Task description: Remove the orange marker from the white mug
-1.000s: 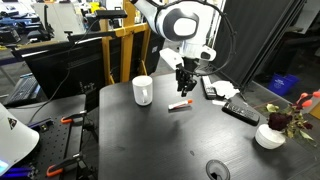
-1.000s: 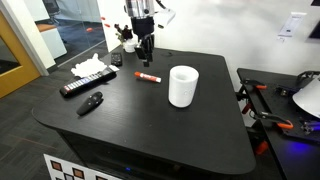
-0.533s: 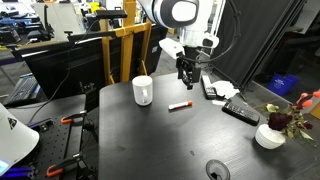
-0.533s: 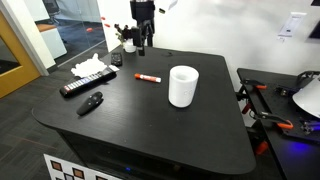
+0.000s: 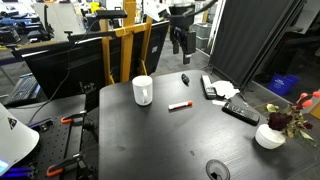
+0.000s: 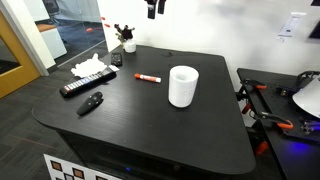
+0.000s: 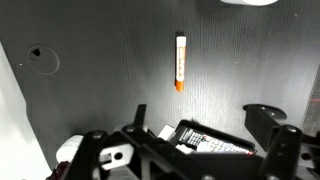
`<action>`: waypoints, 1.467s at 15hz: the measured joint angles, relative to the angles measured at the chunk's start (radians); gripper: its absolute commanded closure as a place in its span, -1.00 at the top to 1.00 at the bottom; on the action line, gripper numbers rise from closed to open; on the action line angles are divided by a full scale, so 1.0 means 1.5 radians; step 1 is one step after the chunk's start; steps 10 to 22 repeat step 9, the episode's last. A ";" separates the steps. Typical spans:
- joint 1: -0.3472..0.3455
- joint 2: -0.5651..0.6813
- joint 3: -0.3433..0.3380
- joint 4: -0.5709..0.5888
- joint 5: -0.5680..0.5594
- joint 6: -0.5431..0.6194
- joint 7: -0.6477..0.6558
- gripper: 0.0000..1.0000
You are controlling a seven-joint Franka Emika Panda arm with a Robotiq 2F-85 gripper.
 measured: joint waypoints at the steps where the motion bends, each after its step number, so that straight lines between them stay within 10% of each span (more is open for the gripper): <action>1: -0.001 -0.025 0.000 -0.018 0.000 -0.002 0.000 1.00; 22: -0.004 -0.108 0.000 -0.086 0.000 -0.019 0.000 1.00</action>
